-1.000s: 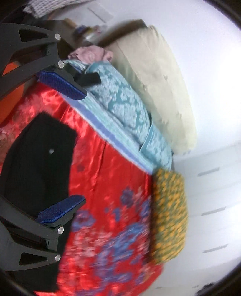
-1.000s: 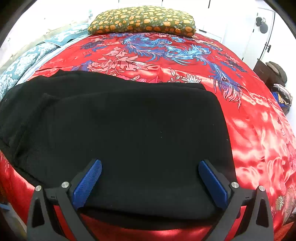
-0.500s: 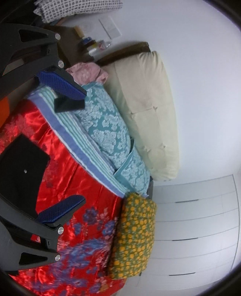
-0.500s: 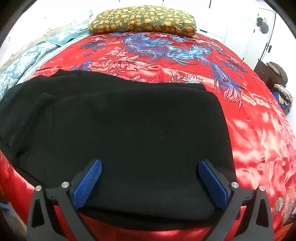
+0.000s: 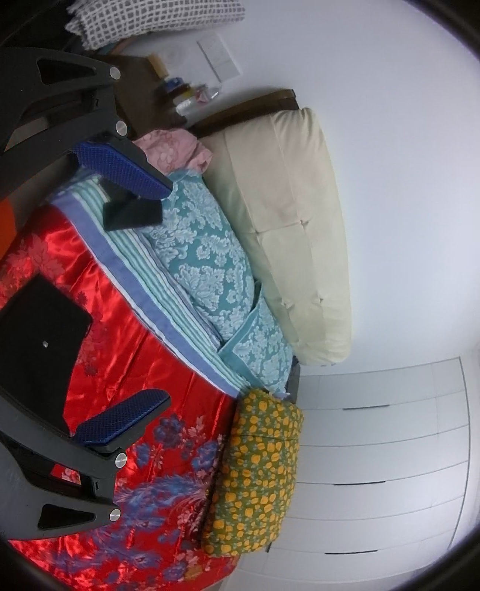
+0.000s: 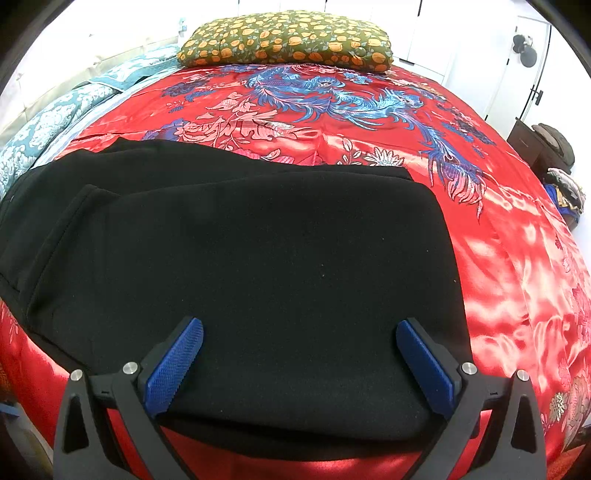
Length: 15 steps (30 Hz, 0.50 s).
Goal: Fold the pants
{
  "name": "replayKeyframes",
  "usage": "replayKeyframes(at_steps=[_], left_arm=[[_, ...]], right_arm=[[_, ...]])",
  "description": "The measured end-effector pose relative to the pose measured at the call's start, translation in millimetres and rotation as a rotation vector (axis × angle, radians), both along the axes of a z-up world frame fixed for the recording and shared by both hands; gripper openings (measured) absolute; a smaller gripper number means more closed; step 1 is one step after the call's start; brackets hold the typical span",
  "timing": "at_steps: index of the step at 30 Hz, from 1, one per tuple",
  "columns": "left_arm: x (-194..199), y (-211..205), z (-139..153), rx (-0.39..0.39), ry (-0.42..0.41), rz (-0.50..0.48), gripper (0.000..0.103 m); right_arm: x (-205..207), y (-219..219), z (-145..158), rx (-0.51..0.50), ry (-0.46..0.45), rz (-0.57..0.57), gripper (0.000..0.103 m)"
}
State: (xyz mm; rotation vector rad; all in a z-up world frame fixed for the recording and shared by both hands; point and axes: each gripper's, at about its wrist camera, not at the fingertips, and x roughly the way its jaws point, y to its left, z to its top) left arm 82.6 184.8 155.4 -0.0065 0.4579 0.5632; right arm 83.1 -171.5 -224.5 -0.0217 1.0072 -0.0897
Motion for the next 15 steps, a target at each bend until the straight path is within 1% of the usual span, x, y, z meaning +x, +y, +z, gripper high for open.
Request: replayKeyframes(at_steps=[15], left_arm=[[8.1, -5.1, -13.1, -0.004, 0.046, -0.010, 0.103]], right_arm=[[0.2, 0.3, 0.0, -0.001, 0.001, 0.001, 0.103]])
